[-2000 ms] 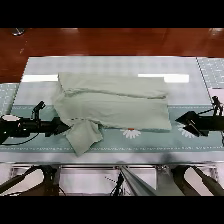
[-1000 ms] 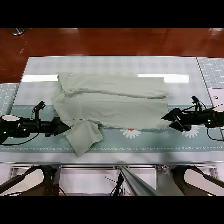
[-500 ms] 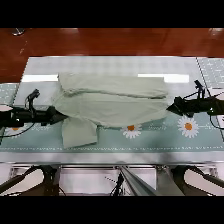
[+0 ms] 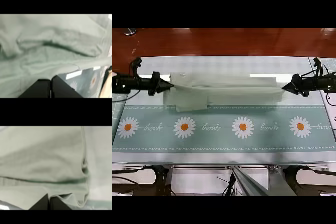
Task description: Fold the shirts.
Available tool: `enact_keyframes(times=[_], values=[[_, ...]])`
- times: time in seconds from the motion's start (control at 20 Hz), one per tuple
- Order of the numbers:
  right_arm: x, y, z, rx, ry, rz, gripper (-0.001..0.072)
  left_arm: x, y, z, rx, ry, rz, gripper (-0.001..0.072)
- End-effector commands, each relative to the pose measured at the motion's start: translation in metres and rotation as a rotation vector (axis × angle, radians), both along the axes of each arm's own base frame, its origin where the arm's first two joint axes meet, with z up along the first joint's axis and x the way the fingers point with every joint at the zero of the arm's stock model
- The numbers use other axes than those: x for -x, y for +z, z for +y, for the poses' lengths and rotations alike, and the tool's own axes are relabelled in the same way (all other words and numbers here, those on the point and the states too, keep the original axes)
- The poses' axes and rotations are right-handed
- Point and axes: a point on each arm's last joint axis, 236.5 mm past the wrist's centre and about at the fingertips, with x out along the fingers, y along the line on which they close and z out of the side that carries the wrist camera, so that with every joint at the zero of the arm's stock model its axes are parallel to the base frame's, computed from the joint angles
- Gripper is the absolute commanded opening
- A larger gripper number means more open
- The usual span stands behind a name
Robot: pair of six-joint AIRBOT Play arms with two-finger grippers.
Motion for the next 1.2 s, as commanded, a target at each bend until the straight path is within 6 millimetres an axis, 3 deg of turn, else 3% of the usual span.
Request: enact_keyframes(times=[0.0, 0.2, 0.4, 0.45, 0.5, 0.55, 0.6, 0.65, 0.75, 0.85, 0.95, 1.05, 1.15], values=[[-0.035, -0.003, 0.004, -0.032, 0.009, -0.021, 0.0020, -0.060, -0.001, -0.003, 0.027, 0.016, 0.013, 0.0025], [-0.071, -0.021, 0.011, -0.032, -0.018, -0.026, 0.0020, -0.091, -0.029, -0.017, 0.052, -0.026, 0.052, 0.0025], [-0.088, -0.034, 0.009, -0.073, -0.067, -0.017, 0.0021, -0.100, -0.052, -0.009, 0.031, 0.000, 0.065, 0.0027], [-0.090, -0.037, 0.007, -0.068, -0.074, -0.019, 0.0022, -0.101, -0.052, -0.007, 0.031, 0.004, 0.064, 0.0097], [-0.092, -0.037, 0.005, -0.062, -0.080, -0.026, 0.0167, -0.098, -0.050, -0.008, 0.035, -0.005, 0.069, 0.0406], [-0.093, -0.036, 0.003, -0.061, -0.083, -0.035, 0.0535, -0.093, -0.045, -0.006, 0.036, -0.041, 0.063, 0.0694], [-0.093, -0.033, -0.002, -0.062, -0.086, -0.038, 0.0632, -0.087, -0.040, 0.002, 0.018, -0.079, 0.053, 0.0703], [-0.090, -0.028, -0.011, -0.065, -0.078, -0.030, 0.0632, -0.073, -0.042, 0.023, -0.022, -0.085, 0.123, 0.0701], [-0.073, -0.025, -0.040, -0.047, -0.061, 0.016, 0.0632, -0.030, -0.051, 0.089, -0.158, -0.025, 0.362, 0.0701], [-0.050, -0.024, -0.062, -0.080, -0.061, 0.082, 0.0630, 0.000, -0.039, 0.136, -0.245, -0.012, 0.408, 0.0701], [-0.031, -0.034, -0.073, -0.066, -0.048, 0.147, 0.0625, 0.005, -0.020, 0.165, -0.335, 0.046, 0.348, 0.0701], [-0.025, -0.046, -0.073, -0.041, -0.034, 0.187, 0.0625, 0.008, -0.009, 0.200, -0.487, 0.173, 0.320, 0.0701], [-0.025, -0.059, -0.058, -0.049, -0.001, 0.213, 0.0625, -0.001, 0.010, 0.200, -0.527, 0.224, 0.203, 0.0701]])
